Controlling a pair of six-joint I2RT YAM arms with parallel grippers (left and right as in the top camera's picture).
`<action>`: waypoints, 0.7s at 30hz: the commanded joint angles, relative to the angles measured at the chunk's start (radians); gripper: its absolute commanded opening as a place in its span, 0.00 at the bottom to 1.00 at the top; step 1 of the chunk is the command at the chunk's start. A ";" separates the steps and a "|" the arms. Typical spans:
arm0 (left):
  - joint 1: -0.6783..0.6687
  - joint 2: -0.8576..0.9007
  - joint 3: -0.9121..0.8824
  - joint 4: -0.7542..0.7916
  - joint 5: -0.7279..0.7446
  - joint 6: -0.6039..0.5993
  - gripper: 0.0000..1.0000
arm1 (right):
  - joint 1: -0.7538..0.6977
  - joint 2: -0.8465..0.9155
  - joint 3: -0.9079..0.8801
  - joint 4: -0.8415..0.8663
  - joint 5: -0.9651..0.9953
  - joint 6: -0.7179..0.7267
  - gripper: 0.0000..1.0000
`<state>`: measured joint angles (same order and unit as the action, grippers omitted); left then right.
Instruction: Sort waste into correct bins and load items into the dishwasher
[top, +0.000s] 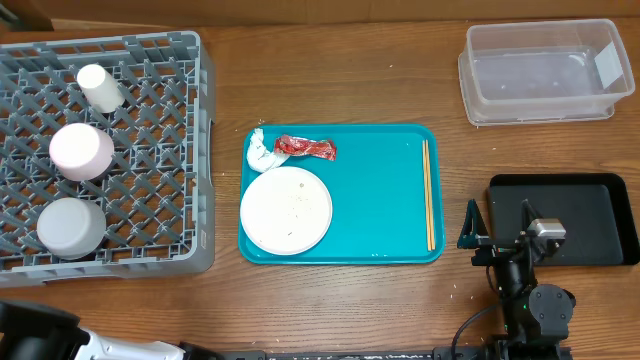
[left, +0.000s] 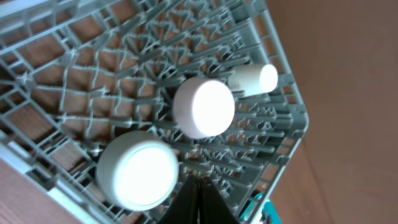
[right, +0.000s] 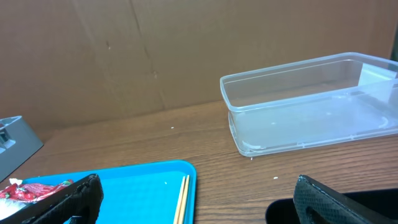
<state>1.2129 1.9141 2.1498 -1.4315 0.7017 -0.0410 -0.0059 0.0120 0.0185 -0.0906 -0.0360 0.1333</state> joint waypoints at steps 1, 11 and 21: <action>-0.082 -0.006 0.029 -0.014 0.059 -0.102 0.04 | -0.001 -0.009 -0.011 0.006 0.012 -0.004 1.00; -0.707 -0.005 0.029 -0.089 0.186 0.015 0.04 | -0.001 -0.009 -0.011 0.006 0.013 -0.004 1.00; -1.551 0.067 0.027 0.064 -0.692 -0.171 0.97 | -0.001 -0.009 -0.011 0.007 0.013 -0.004 1.00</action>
<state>-0.2169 1.9446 2.1635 -1.3769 0.3809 -0.1261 -0.0063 0.0120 0.0185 -0.0906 -0.0360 0.1333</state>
